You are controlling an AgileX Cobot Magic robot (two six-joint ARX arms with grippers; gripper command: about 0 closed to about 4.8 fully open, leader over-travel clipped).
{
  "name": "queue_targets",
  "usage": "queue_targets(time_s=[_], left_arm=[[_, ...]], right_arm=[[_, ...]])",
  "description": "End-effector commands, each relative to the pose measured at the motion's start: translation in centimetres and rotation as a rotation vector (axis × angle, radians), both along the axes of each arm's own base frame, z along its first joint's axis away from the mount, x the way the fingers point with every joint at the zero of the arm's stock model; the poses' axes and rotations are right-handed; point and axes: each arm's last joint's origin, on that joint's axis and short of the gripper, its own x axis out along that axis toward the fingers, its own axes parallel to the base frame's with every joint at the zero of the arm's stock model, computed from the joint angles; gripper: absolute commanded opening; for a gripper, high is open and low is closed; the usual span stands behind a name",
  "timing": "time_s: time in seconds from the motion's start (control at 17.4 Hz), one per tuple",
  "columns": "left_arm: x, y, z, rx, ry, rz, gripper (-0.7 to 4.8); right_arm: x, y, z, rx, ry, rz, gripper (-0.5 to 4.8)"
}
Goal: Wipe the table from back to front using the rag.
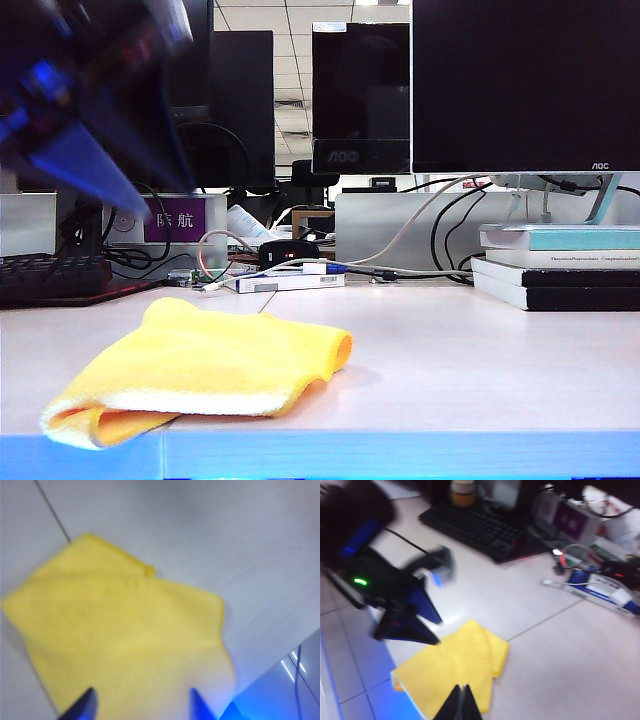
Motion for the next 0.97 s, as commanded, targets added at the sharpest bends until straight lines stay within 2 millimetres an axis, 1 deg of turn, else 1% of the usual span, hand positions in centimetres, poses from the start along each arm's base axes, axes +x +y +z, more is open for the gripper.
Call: queue_targets(time_s=[0.06, 0.23, 0.29, 0.34, 0.52, 0.57, 0.8, 0.86, 0.92, 0.97], left_arm=[[0.9, -0.7, -1.7, 0.007, 0.111, 0.052, 2.47], [1.6, -1.2, -3.0, 0.025, 0.157, 0.068, 2.49], [2.0, -1.6, -3.5, 0.015, 0.168, 0.055, 3.03], [2.1, -1.7, -3.8, 0.015, 0.167, 0.056, 3.14], [2.9, -2.3, -4.8, 0.022, 0.162, 0.06, 3.14], [3.2, -2.6, -5.6, 0.046, 0.169, 0.065, 3.14], [3.3, -3.7, -7.6, 0.099, 0.206, 0.048, 3.13], [3.1, -4.3, -8.6, 0.137, 0.225, 0.037, 2.84], [2.8, -4.7, -8.9, 0.145, 0.241, 0.018, 1.74], [2.6, -4.8, -9.0, 0.153, 0.248, 0.011, 1.01]], right_arm=[[0.0, 0.0, 0.5, 0.048, -0.001, -0.014, -0.01], [0.0, 0.0, 0.5, 0.053, -0.005, -0.014, -0.01], [0.1, 0.1, 0.5, 0.05, -0.003, -0.015, -0.01], [0.1, 0.1, 0.5, 0.05, -0.003, -0.015, -0.01], [0.2, 0.2, 0.4, 0.048, 0.0, -0.015, -0.01], [0.3, 0.2, 0.4, 0.046, 0.002, -0.015, -0.01], [0.3, 0.2, 0.4, 0.045, 0.002, -0.015, -0.01], [0.3, 0.2, 0.4, 0.045, 0.002, -0.015, -0.01], [0.3, 0.2, 0.4, 0.045, 0.002, -0.015, -0.01], [0.3, 0.2, 0.4, 0.045, 0.002, -0.015, -0.01]])
